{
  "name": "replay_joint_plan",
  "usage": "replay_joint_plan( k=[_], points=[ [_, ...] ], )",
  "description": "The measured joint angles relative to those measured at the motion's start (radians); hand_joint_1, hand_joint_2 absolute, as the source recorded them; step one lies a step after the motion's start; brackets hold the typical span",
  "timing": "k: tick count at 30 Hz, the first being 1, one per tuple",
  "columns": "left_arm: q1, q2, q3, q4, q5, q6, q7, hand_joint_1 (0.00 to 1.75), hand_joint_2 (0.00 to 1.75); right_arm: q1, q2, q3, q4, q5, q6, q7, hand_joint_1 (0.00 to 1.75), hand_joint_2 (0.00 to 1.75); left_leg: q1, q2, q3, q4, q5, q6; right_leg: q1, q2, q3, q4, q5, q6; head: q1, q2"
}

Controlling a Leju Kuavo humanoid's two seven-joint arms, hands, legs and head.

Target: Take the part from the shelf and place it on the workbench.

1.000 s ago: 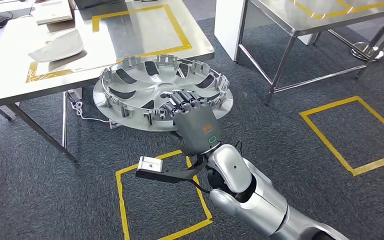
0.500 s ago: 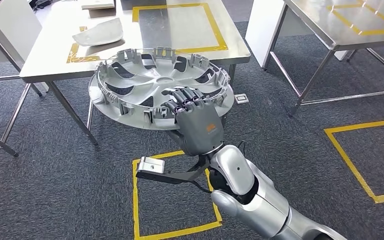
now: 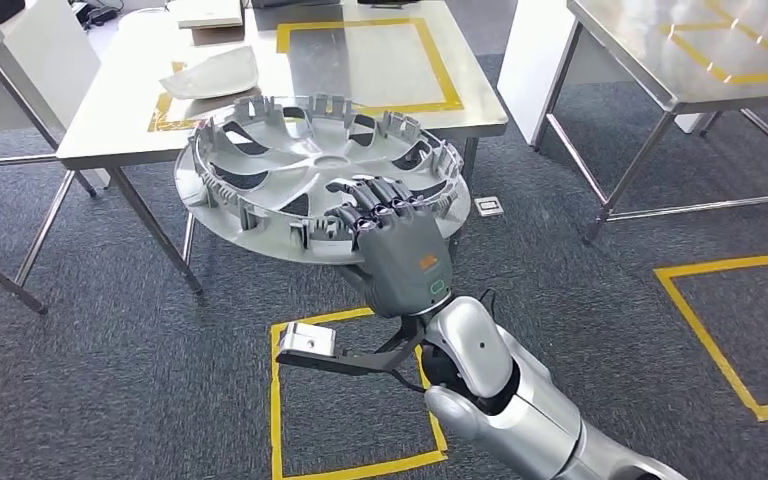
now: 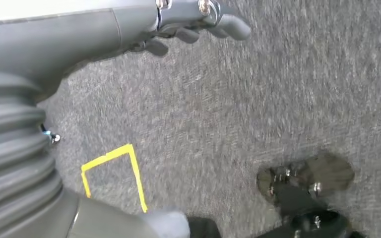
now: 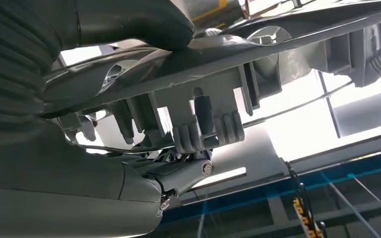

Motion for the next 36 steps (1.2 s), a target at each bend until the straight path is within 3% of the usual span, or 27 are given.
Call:
replay_joint_plan(
  k=[2,3,4,6,7,9,11,14,17,19,20,23,24,25,28,30,31,33,34,35,36],
  points=[
    [-0.002,0.000,0.000,0.000,-0.001,0.000,0.000,0.00,1.75,0.001,-0.004,0.000,0.000,-0.002,-0.003,-0.001,1.75,1.75,0.002,-0.006,-0.004,0.000,0.003,-0.004,-0.003,0.015,-0.066,0.114,-0.060,0.002,0.001,0.000],
    [-0.001,0.000,0.000,0.000,-0.002,0.000,0.000,0.00,1.75,0.002,-0.005,0.000,0.000,-0.003,-0.003,-0.001,1.75,1.75,0.004,-0.010,-0.005,0.002,0.003,-0.009,-0.006,0.016,-0.087,0.147,-0.068,0.007,0.001,0.000],
    [0.000,-0.001,0.000,0.001,-0.002,0.000,0.000,0.00,1.75,0.003,-0.007,0.000,0.000,-0.004,-0.003,-0.001,1.75,1.75,0.008,-0.013,-0.006,0.005,0.002,-0.017,-0.010,0.016,-0.090,0.143,-0.056,0.012,0.001,0.000],
    [0.002,0.000,0.000,0.001,-0.002,0.000,0.000,0.00,1.75,0.004,-0.008,0.000,0.000,-0.007,-0.002,-0.001,1.75,1.75,0.021,-0.020,-0.010,0.020,-0.005,-0.039,-0.022,0.017,-0.044,0.035,0.009,0.026,0.002,0.000],
    [0.002,0.002,0.000,0.001,-0.002,0.000,0.000,0.00,1.75,0.005,-0.009,0.000,0.001,-0.008,-0.001,-0.001,1.75,1.75,0.026,-0.023,-0.013,0.031,-0.010,-0.052,-0.025,0.020,-0.022,-0.020,0.028,0.030,0.005,0.000],
    [0.002,0.004,0.000,0.000,-0.002,0.000,-0.001,0.00,1.75,0.006,-0.009,0.001,0.001,-0.010,0.001,-0.001,1.75,1.75,0.027,-0.028,-0.023,0.048,-0.022,-0.076,-0.024,0.025,-0.006,-0.067,0.035,0.015,0.011,0.000],
    [0.004,0.004,0.000,0.000,-0.003,0.000,-0.002,0.00,1.75,0.008,-0.009,0.000,0.001,-0.011,0.002,0.000,1.75,1.75,0.028,-0.030,-0.023,0.054,-0.029,-0.092,-0.020,0.025,-0.010,-0.057,0.031,-0.015,0.014,0.000],
    [0.002,0.004,0.000,0.000,-0.003,0.000,-0.004,0.00,1.75,0.009,-0.009,0.000,0.001,-0.012,0.002,0.000,1.75,1.75,0.030,-0.016,-0.038,0.100,-0.046,-0.100,-0.018,0.024,0.008,-0.057,0.029,-0.039,0.012,0.000],
    [-0.001,0.003,0.000,0.000,-0.004,0.000,-0.004,0.00,1.75,0.009,-0.009,0.000,0.001,-0.012,0.000,-0.001,1.75,1.75,0.023,-0.006,-0.140,0.265,-0.097,-0.092,-0.009,0.022,0.030,-0.060,0.013,-0.055,0.010,0.000],
    [0.003,0.003,0.000,0.000,-0.004,0.000,-0.003,0.00,1.75,0.009,-0.009,0.000,0.001,-0.012,0.000,-0.001,1.75,1.75,0.016,-0.007,-0.192,0.313,-0.106,-0.083,-0.002,0.022,0.048,-0.060,-0.003,-0.060,0.010,0.000],
    [0.005,0.004,0.000,0.001,-0.004,0.000,-0.003,0.00,1.75,0.010,-0.009,0.000,0.001,-0.012,0.000,-0.001,1.75,1.75,0.011,-0.007,-0.195,0.291,-0.091,-0.076,0.001,0.023,0.060,-0.061,-0.013,-0.061,0.010,0.000],
    [0.006,0.005,0.000,0.001,-0.004,0.000,-0.002,0.00,1.75,0.010,-0.009,0.000,0.001,-0.013,0.000,0.000,1.75,1.75,-0.009,-0.005,-0.155,0.126,0.021,-0.050,0.005,0.023,0.095,-0.064,-0.045,-0.054,0.010,0.000],
    [0.007,0.006,0.000,0.002,-0.004,0.000,-0.002,0.00,1.75,0.010,-0.009,0.000,0.001,-0.013,0.000,-0.001,1.75,1.75,-0.015,-0.004,-0.143,0.089,0.044,-0.044,0.006,0.024,0.102,-0.067,-0.053,-0.049,0.010,0.000],
    [0.007,0.006,0.000,0.002,-0.004,0.000,-0.002,0.00,1.75,0.011,-0.009,0.000,0.001,-0.013,0.000,-0.001,1.75,1.75,-0.019,-0.004,-0.136,0.070,0.056,-0.040,0.006,0.024,0.108,-0.070,-0.058,-0.044,0.009,0.000],
    [0.008,0.006,0.000,0.003,-0.004,0.001,-0.001,0.00,1.75,0.010,-0.009,0.000,0.001,-0.014,-0.001,-0.001,1.75,1.75,-0.018,-0.007,-0.113,0.057,0.045,-0.026,0.009,0.024,0.115,-0.055,-0.047,-0.025,0.010,0.000],
    [0.007,0.006,0.001,0.003,-0.004,0.002,-0.002,0.00,1.75,0.011,-0.010,0.000,0.000,-0.015,0.000,-0.001,1.75,1.75,-0.015,-0.012,-0.090,0.048,0.033,-0.015,0.009,0.023,0.065,0.032,-0.040,-0.020,0.012,0.000],
    [0.006,0.006,0.001,0.003,-0.004,0.002,-0.002,0.00,1.75,0.012,-0.010,0.000,0.000,-0.015,0.000,-0.001,1.75,1.75,-0.015,-0.014,-0.080,0.045,0.026,-0.010,0.010,0.023,0.023,0.094,-0.053,-0.020,0.014,0.000],
    [0.006,0.004,0.001,0.003,-0.004,0.002,-0.002,0.00,1.75,0.012,-0.012,0.000,0.001,-0.015,0.000,-0.001,1.75,1.75,-0.017,-0.017,-0.060,0.044,0.007,-0.006,0.013,0.023,-0.060,0.189,-0.110,-0.021,0.015,0.000],
    [0.007,0.004,0.001,0.003,-0.004,0.002,-0.002,0.00,1.75,0.013,-0.013,0.000,0.001,-0.015,0.000,-0.001,1.75,1.75,-0.018,-0.019,-0.047,0.044,-0.004,-0.005,0.016,0.023,-0.087,0.202,-0.131,-0.022,0.016,0.000],
    [0.008,0.003,0.001,0.003,-0.004,0.002,-0.002,0.00,1.75,0.013,-0.013,0.000,0.001,-0.015,0.000,-0.001,1.75,1.75,-0.019,-0.021,-0.032,0.045,-0.015,-0.005,0.017,0.023,-0.100,0.186,-0.131,-0.023,0.016,0.000],
    [0.008,0.003,0.001,0.003,-0.005,0.002,-0.002,0.00,1.75,0.014,-0.014,0.000,0.001,-0.016,0.000,-0.001,1.75,1.75,-0.020,-0.022,-0.016,0.045,-0.027,-0.005,0.018,0.023,-0.099,0.142,-0.104,-0.025,0.016,0.000]
  ],
)
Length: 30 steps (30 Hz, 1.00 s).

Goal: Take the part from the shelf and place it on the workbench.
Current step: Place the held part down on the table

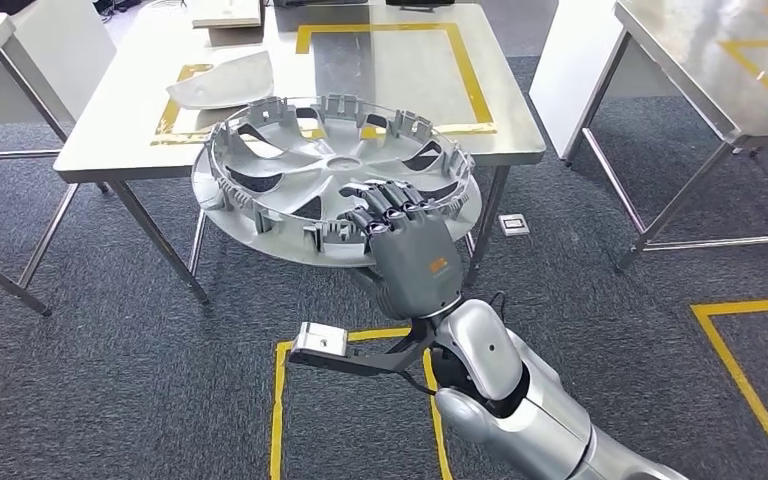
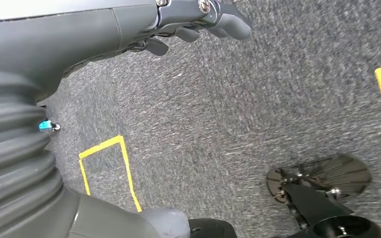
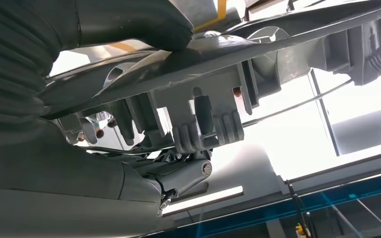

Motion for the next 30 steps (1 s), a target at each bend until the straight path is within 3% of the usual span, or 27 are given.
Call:
replay_joint_plan(
  k=[2,4,8,10,12,14,15,16,17,19,20,21,23,25,27,29,30],
  points=[
    [-0.001,-0.001,0.000,0.001,-0.002,0.000,0.000,0.00,1.75,0.001,-0.001,0.000,0.000,-0.001,0.000,0.000,1.75,1.75,-0.002,-0.002,0.025,0.003,-0.023,-0.003,0.005,0.000,0.020,-0.128,0.112,-0.008,-0.001,0.000],
    [-0.003,-0.003,0.000,0.001,-0.002,0.000,0.000,0.00,1.75,0.000,-0.002,0.000,0.000,-0.002,0.000,0.000,1.75,1.75,-0.004,-0.006,0.036,0.005,-0.042,-0.012,0.012,0.001,0.034,-0.208,0.188,-0.019,-0.003,0.000],
    [-0.004,-0.004,0.000,0.000,-0.003,0.000,0.000,0.00,1.75,-0.001,-0.004,-0.002,-0.003,-0.003,-0.001,0.001,1.75,1.75,-0.004,-0.004,0.045,0.035,-0.055,-0.035,0.008,0.002,0.068,-0.234,0.193,-0.041,-0.006,0.000],
    [-0.007,-0.004,0.000,0.000,-0.004,0.000,0.000,0.00,1.75,0.000,-0.004,-0.002,-0.004,-0.004,-0.001,0.001,1.75,1.75,0.001,0.004,-0.005,0.126,-0.076,-0.044,0.003,0.000,0.093,-0.237,0.181,-0.047,-0.009,0.000],
    [-0.007,-0.004,0.000,0.000,-0.005,0.000,0.001,0.00,1.75,0.000,-0.004,-0.002,-0.004,-0.004,-0.001,0.000,1.75,1.75,0.009,0.009,-0.086,0.244,-0.120,-0.055,0.000,0.000,0.113,-0.237,0.162,-0.048,-0.010,0.000],
    [-0.004,-0.004,0.000,0.000,-0.006,0.000,0.001,0.00,1.75,0.001,-0.004,-0.002,-0.004,-0.004,-0.001,0.000,1.75,1.75,0.016,0.012,-0.134,0.274,-0.145,-0.065,-0.004,0.001,0.140,-0.237,0.140,-0.044,-0.010,0.000],
    [-0.004,-0.004,0.000,0.000,-0.006,0.000,0.001,0.00,1.75,0.001,-0.004,-0.002,-0.004,-0.004,-0.001,0.001,1.75,1.75,0.019,0.013,-0.135,0.240,-0.128,-0.069,-0.006,0.001,0.157,-0.237,0.127,-0.041,-0.010,0.000],
    [-0.003,-0.003,0.000,0.000,-0.006,0.000,0.001,0.00,1.75,0.001,-0.004,-0.002,-0.004,-0.004,-0.001,0.001,1.75,1.75,0.022,0.016,-0.124,0.182,-0.087,-0.072,-0.009,0.001,0.175,-0.237,0.113,-0.036,-0.010,0.000],
    [-0.002,-0.003,0.000,0.001,-0.007,0.000,0.001,0.00,1.75,0.001,-0.004,-0.002,-0.004,-0.004,-0.001,0.002,1.75,1.75,0.024,0.019,-0.111,0.113,-0.024,-0.073,-0.010,0.001,0.189,-0.236,0.099,-0.031,-0.012,0.000],
    [-0.003,-0.003,0.000,0.002,-0.007,-0.001,0.002,0.00,1.75,0.001,-0.005,-0.002,-0.005,-0.004,-0.001,0.001,1.75,1.75,0.023,0.025,-0.094,0.027,0.057,-0.063,-0.010,0.002,0.205,-0.237,0.076,-0.017,-0.018,0.000],
    [-0.003,-0.004,0.000,0.003,-0.007,-0.001,0.002,0.00,1.75,0.001,-0.005,-0.002,-0.005,-0.004,-0.001,0.001,1.75,1.75,0.022,0.027,-0.092,0.012,0.072,-0.054,-0.008,0.002,0.209,-0.236,0.071,-0.009,-0.020,0.000],
    [-0.005,-0.004,0.000,0.003,-0.007,-0.002,0.003,0.00,1.75,0.000,-0.005,-0.003,-0.005,-0.004,-0.001,0.002,1.75,1.75,0.020,0.026,-0.089,0.013,0.064,-0.044,-0.008,0.003,0.212,-0.235,0.070,-0.002,-0.020,0.000],
    [-0.004,-0.004,0.000,0.002,-0.007,-0.002,0.003,0.00,1.75,-0.001,-0.005,-0.004,-0.006,-0.004,-0.001,0.002,1.75,1.75,0.022,0.022,-0.074,0.007,0.059,-0.027,-0.010,0.001,0.198,-0.199,0.083,0.008,-0.017,0.000],
    [-0.006,-0.003,0.000,0.002,-0.008,-0.002,0.002,0.00,1.75,0.001,-0.006,-0.005,-0.006,-0.004,-0.001,0.002,1.75,1.75,0.021,0.018,-0.056,0.004,0.047,-0.014,-0.011,0.000,0.134,-0.097,0.085,0.012,-0.015,0.000],
    [-0.006,-0.003,0.000,0.002,-0.008,-0.002,0.002,0.00,1.75,0.003,-0.006,-0.006,-0.006,-0.004,-0.001,0.002,1.75,1.75,0.017,0.015,-0.039,0.004,0.028,-0.006,-0.009,0.000,0.045,0.016,0.035,0.013,-0.013,0.000],
    [-0.004,-0.003,0.000,0.002,-0.008,-0.002,0.001,0.00,1.75,0.004,-0.006,-0.006,-0.006,-0.003,0.001,0.002,1.75,1.75,0.013,0.012,-0.018,0.004,0.010,-0.003,-0.007,0.000,-0.012,0.058,-0.017,0.013,-0.012,0.000],
    [-0.003,-0.003,0.000,0.002,-0.008,-0.002,0.001,0.00,1.75,0.004,-0.006,-0.006,-0.006,-0.003,0.002,0.003,1.75,1.75,0.011,0.011,-0.011,0.004,0.004,-0.003,-0.007,0.000,-0.022,0.058,-0.027,0.012,-0.011,0.000]
  ],
)
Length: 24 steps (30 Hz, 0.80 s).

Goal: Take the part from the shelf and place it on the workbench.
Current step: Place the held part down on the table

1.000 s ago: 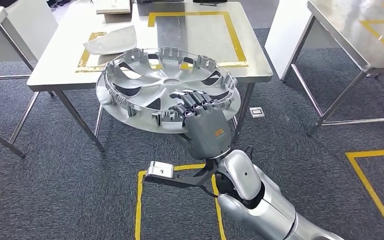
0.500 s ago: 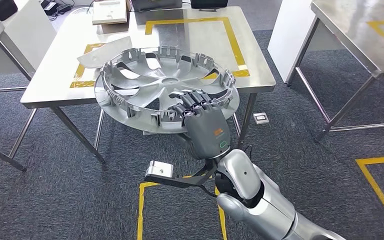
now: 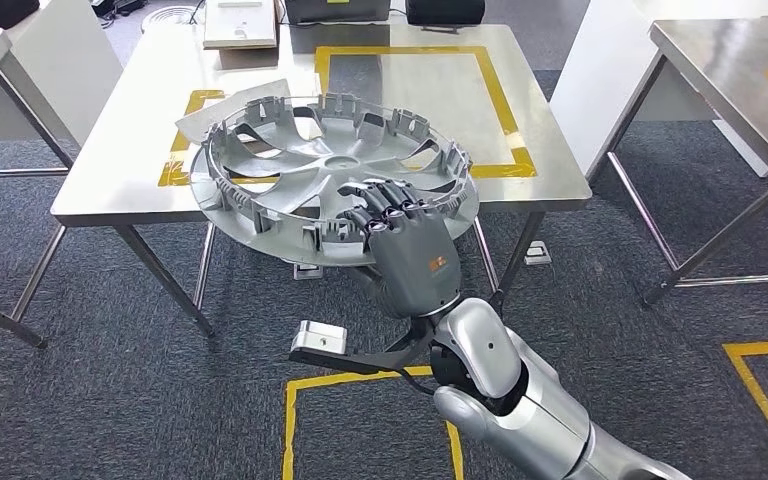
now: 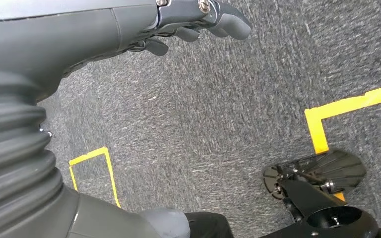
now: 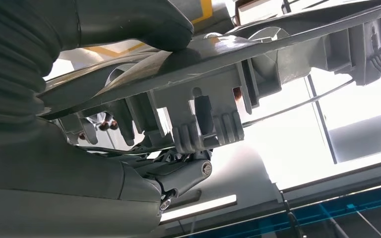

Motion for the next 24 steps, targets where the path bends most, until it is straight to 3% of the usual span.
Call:
replay_joint_plan(
  k=[3,4,7,8,10,11,13,15,16,17,19,20,21,24],
  points=[
    [0.000,0.000,0.000,0.000,0.000,0.000,0.000,0.00,1.75,0.000,0.000,0.000,0.000,0.000,0.001,0.000,1.75,1.75,-0.001,-0.001,0.006,0.000,-0.004,0.000,0.000,0.000,-0.003,-0.008,0.000,-0.001,0.000,0.000],
    [0.000,0.000,0.000,0.000,0.000,0.000,0.000,0.00,1.75,0.000,0.000,0.000,0.000,0.000,0.003,0.000,1.75,1.75,-0.002,-0.002,0.017,0.000,-0.013,-0.001,0.002,0.000,0.007,-0.056,0.038,-0.005,0.000,0.000],
    [-0.002,-0.001,0.000,0.000,0.000,0.000,-0.002,0.00,1.75,-0.007,0.000,-0.005,0.000,-0.002,0.015,-0.001,1.75,1.75,-0.010,-0.008,0.065,0.008,-0.057,-0.020,0.016,0.002,0.056,-0.260,0.209,-0.033,0.001,0.000],
    [-0.003,0.000,0.000,-0.001,0.000,0.001,-0.002,0.00,1.75,-0.010,0.000,-0.007,0.000,-0.005,0.018,-0.002,1.75,1.75,-0.011,-0.009,0.069,0.015,-0.064,-0.027,0.018,0.003,0.068,-0.284,0.230,-0.040,0.001,0.000],
    [-0.004,0.000,0.000,-0.001,0.000,0.002,-0.003,0.00,1.75,-0.016,0.000,-0.010,0.000,-0.010,0.018,-0.002,1.75,1.75,-0.010,-0.006,0.048,0.060,-0.060,-0.036,0.014,0.003,0.088,-0.290,0.226,-0.050,0.000,0.000],
    [-0.005,0.001,0.000,-0.001,0.000,0.002,-0.003,0.00,1.75,-0.018,0.000,-0.010,0.000,-0.013,0.018,-0.003,1.75,1.75,-0.008,-0.004,0.018,0.107,-0.065,-0.041,0.012,0.003,0.098,-0.292,0.221,-0.054,-0.001,0.000],
    [-0.005,0.001,0.000,-0.001,0.000,0.003,-0.003,0.00,1.75,-0.021,0.000,-0.011,0.001,-0.015,0.019,-0.004,1.75,1.75,-0.002,-0.001,-0.062,0.224,-0.104,-0.050,0.011,0.002,0.113,-0.293,0.204,-0.059,-0.003,0.000],
    [-0.002,0.001,0.000,-0.001,-0.001,0.003,-0.002,0.00,1.75,-0.021,0.000,-0.011,0.002,-0.017,0.018,-0.004,1.75,1.75,0.003,0.000,-0.121,0.282,-0.143,-0.056,0.010,0.003,0.135,-0.292,0.184,-0.059,-0.003,0.000],
    [-0.001,0.001,0.000,-0.001,-0.001,0.003,-0.002,0.00,1.75,-0.022,0.000,-0.011,0.002,-0.019,0.018,-0.004,1.75,1.75,0.005,0.001,-0.127,0.266,-0.136,-0.058,0.009,0.003,0.149,-0.292,0.173,-0.057,-0.003,0.000],
    [0.000,0.002,0.000,-0.001,-0.001,0.003,-0.002,0.00,1.75,-0.022,0.000,-0.011,0.003,-0.021,0.018,-0.004,1.75,1.75,0.007,0.002,-0.118,0.217,-0.105,-0.059,0.007,0.004,0.165,-0.292,0.162,-0.055,-0.003,0.000],
    [0.001,0.004,0.000,-0.001,-0.003,0.003,-0.003,0.00,1.75,-0.024,0.000,-0.010,0.007,-0.028,0.018,-0.005,1.75,1.75,0.008,0.005,-0.085,0.087,-0.009,-0.058,0.005,0.004,0.191,-0.290,0.137,-0.046,-0.005,0.000],
    [0.001,0.004,0.000,0.000,-0.004,0.003,-0.003,0.00,1.75,-0.027,0.000,-0.010,0.009,-0.031,0.018,-0.006,1.75,1.75,0.007,0.006,-0.072,0.041,0.023,-0.054,0.006,0.005,0.199,-0.289,0.125,-0.040,-0.006,0.000],
    [0.001,0.004,0.000,0.000,-0.005,0.003,-0.003,0.00,1.75,-0.032,0.000,-0.010,0.012,-0.036,0.018,-0.006,1.75,1.75,0.005,0.006,-0.065,0.018,0.041,-0.048,0.006,0.006,0.204,-0.290,0.117,-0.033,-0.007,0.000],
    [0.001,0.004,0.000,0.000,-0.012,0.003,-0.003,0.00,1.75,-0.042,0.000,-0.011,0.021,-0.053,0.019,-0.005,1.75,1.75,0.005,0.005,-0.048,0.009,0.036,-0.024,0.007,0.006,0.209,-0.272,0.115,-0.015,-0.007,0.000]
  ],
)
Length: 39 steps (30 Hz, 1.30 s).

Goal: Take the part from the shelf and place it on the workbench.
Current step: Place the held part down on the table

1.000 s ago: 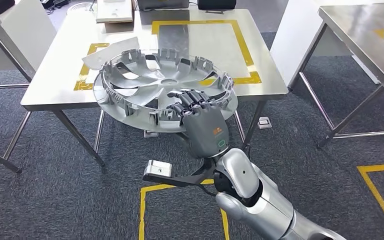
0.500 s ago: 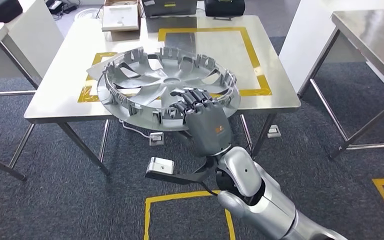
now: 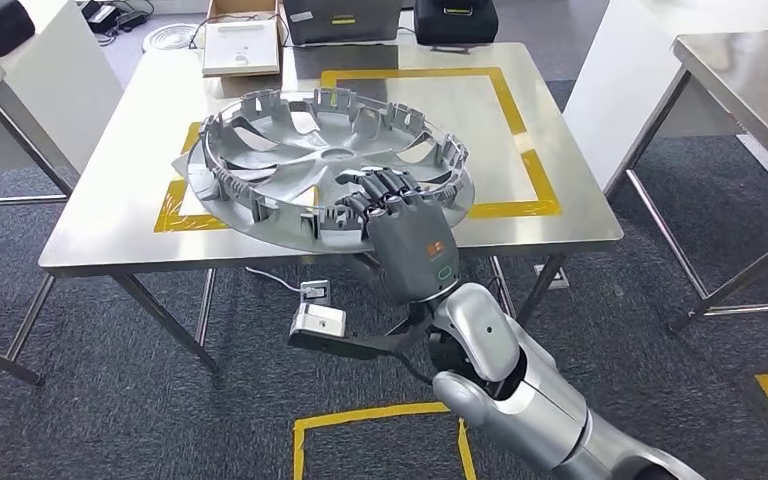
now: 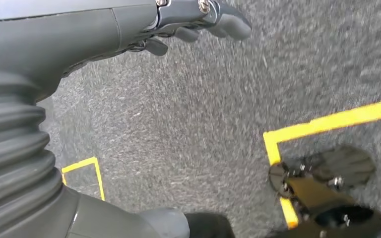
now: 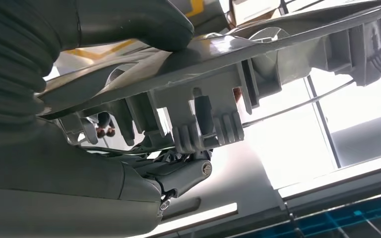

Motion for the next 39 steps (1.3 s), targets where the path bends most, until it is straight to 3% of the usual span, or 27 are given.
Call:
replay_joint_plan(
  k=[1,3,5,6,7,8,10,12,14,18,21,29,33,35,39],
  points=[
    [0.000,0.000,0.000,0.000,-0.002,0.000,0.000,0.00,1.75,-0.002,0.000,0.000,0.004,-0.006,0.002,0.001,1.75,1.75,0.001,-0.001,0.009,-0.003,-0.005,0.007,-0.001,-0.001,-0.013,0.030,0.002,0.004,0.001,0.000],
    [-0.002,0.001,0.000,-0.001,-0.007,-0.001,0.000,0.00,1.75,-0.008,0.000,-0.002,0.017,-0.023,0.018,0.004,1.75,1.75,0.002,-0.002,0.025,-0.006,-0.014,0.018,-0.003,-0.005,-0.077,0.131,-0.016,0.013,0.003,0.000],
    [-0.003,0.001,0.000,-0.001,-0.010,-0.007,-0.006,0.00,1.75,-0.027,0.001,-0.006,0.049,-0.063,0.062,0.005,1.75,1.75,0.000,-0.003,0.037,-0.006,-0.026,0.022,-0.003,-0.005,-0.161,0.237,-0.069,0.017,0.004,0.000],
    [-0.003,0.000,0.000,-0.001,-0.012,-0.011,-0.010,0.00,1.75,-0.042,0.001,-0.010,0.073,-0.090,0.088,0.003,1.75,1.75,0.000,-0.003,0.045,-0.006,-0.034,0.022,-0.003,-0.005,-0.192,0.260,-0.086,0.017,0.004,0.000],
    [-0.003,0.000,0.000,-0.001,-0.014,-0.016,-0.015,0.00,1.75,-0.060,0.003,-0.015,0.102,-0.116,0.111,0.002,1.75,1.75,-0.001,-0.004,0.054,-0.006,-0.042,0.022,-0.003,-0.005,-0.207,0.252,-0.081,0.016,0.004,0.000],
    [-0.005,0.000,0.000,-0.001,-0.017,-0.020,-0.017,0.00,1.75,-0.079,0.005,-0.020,0.133,-0.139,0.128,0.000,1.75,1.75,-0.001,-0.005,0.064,-0.006,-0.049,0.021,-0.003,-0.005,-0.206,0.213,-0.048,0.014,0.004,0.000],
    [-0.010,-0.001,0.000,-0.002,-0.027,-0.028,-0.020,0.00,1.75,-0.126,0.012,-0.032,0.209,-0.170,0.156,-0.001,1.75,1.75,-0.003,-0.007,0.082,-0.005,-0.064,0.016,-0.001,-0.005,-0.178,0.084,0.060,0.005,0.004,0.000],
    [-0.020,-0.002,0.000,-0.002,-0.038,-0.037,-0.019,0.00,1.75,-0.193,0.026,-0.047,0.311,-0.197,0.182,-0.006,1.75,1.75,-0.005,-0.009,0.085,-0.004,-0.073,0.005,0.005,-0.006,-0.160,0.000,0.122,-0.006,0.004,0.000],
    [-0.029,-0.003,0.000,-0.002,-0.049,-0.043,-0.016,0.00,1.75,-0.275,0.046,-0.066,0.440,-0.212,0.198,-0.011,1.75,1.75,-0.007,-0.010,0.081,-0.004,-0.073,-0.002,0.007,-0.006,-0.156,-0.017,0.133,-0.010,0.005,0.000],
    [-0.046,-0.004,0.000,-0.002,-0.068,-0.046,-0.015,0.00,1.75,-0.441,0.092,-0.092,0.729,-0.212,0.225,0.018,1.75,1.75,-0.008,-0.006,0.092,-0.016,-0.076,0.008,0.007,-0.003,-0.152,-0.022,0.139,-0.012,0.003,0.000],
    [-0.053,-0.006,0.000,-0.002,-0.073,-0.052,-0.020,0.00,1.75,-0.541,0.115,-0.111,0.920,-0.212,0.248,0.041,1.75,1.75,-0.008,-0.007,0.096,-0.024,-0.074,0.002,0.007,-0.004,-0.151,-0.022,0.136,-0.017,0.004,0.000],
    [-0.049,-0.005,0.001,-0.001,-0.062,-0.052,-0.021,0.00,1.75,-0.678,0.139,-0.147,1.179,-0.214,0.313,0.074,1.75,1.75,-0.008,-0.005,0.100,-0.030,-0.074,-0.013,0.008,-0.003,-0.150,-0.021,0.135,-0.020,0.004,0.000],
    [-0.040,-0.005,0.008,-0.001,-0.058,-0.040,-0.011,0.00,1.75,-0.692,0.150,-0.154,1.229,-0.217,0.325,0.077,0.00,0.00,-0.008,-0.005,0.101,-0.029,-0.074,-0.013,0.006,-0.004,-0.148,-0.021,0.135,-0.021,0.004,0.000],
    [-0.035,-0.004,0.010,-0.001,-0.063,-0.034,-0.005,0.00,1.75,-0.694,0.154,-0.156,1.244,-0.219,0.326,0.071,0.00,0.00,-0.008,-0.005,0.101,-0.029,-0.074,-0.013,0.005,-0.004,-0.147,-0.021,0.136,-0.021,0.004,0.000],
    [-0.032,-0.002,0.010,-0.001,-0.070,-0.034,-0.009,0.00,0.00,-0.694,0.160,-0.156,1.264,-0.224,0.327,0.052,0.00,0.00,-0.008,-0.005,0.101,-0.027,-0.074,-0.013,0.004,-0.004,-0.146,-0.021,0.136,-0.020,0.004,0.000]
  ],
)
